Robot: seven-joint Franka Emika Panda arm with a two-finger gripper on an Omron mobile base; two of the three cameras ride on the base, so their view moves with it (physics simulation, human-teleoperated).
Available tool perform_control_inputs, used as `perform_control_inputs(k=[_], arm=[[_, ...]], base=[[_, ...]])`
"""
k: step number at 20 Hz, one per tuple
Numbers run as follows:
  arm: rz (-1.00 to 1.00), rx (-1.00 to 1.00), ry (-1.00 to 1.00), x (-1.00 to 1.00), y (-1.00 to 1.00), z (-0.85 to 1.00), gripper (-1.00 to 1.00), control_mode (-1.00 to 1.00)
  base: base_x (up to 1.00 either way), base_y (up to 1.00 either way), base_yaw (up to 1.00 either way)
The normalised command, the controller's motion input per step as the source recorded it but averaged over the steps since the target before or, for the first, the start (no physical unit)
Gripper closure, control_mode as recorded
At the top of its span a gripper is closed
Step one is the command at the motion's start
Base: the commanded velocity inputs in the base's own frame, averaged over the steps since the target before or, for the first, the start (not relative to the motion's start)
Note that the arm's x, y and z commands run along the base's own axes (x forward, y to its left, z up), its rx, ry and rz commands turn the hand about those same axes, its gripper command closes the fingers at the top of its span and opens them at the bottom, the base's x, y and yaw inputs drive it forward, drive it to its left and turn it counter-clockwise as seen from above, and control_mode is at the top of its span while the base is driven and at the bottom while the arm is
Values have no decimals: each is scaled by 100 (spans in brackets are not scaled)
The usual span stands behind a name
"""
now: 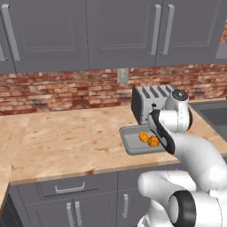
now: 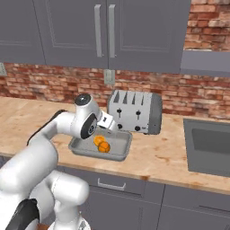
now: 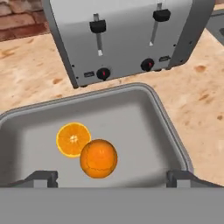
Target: Pick up both oranges from the fridge and place them inside the tupperware on the counter.
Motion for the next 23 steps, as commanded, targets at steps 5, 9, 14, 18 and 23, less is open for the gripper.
perform_control_inputs(k=[5,9,14,18,23], arm=[[-2,0,0,-82,-47,24,-100,-100],[-5,3,0,-98,-72,1,-100,-100],[-7,5,-4,-100,-86,2,-100,-100],[-9,6,-2,-84,-90,14,-100,-100],[-9,6,-3,-72,-83,26,-100,-100]], base=[[0,0,0],[0,0,0],[0,0,0],[0,0,0],[0,0,0]])
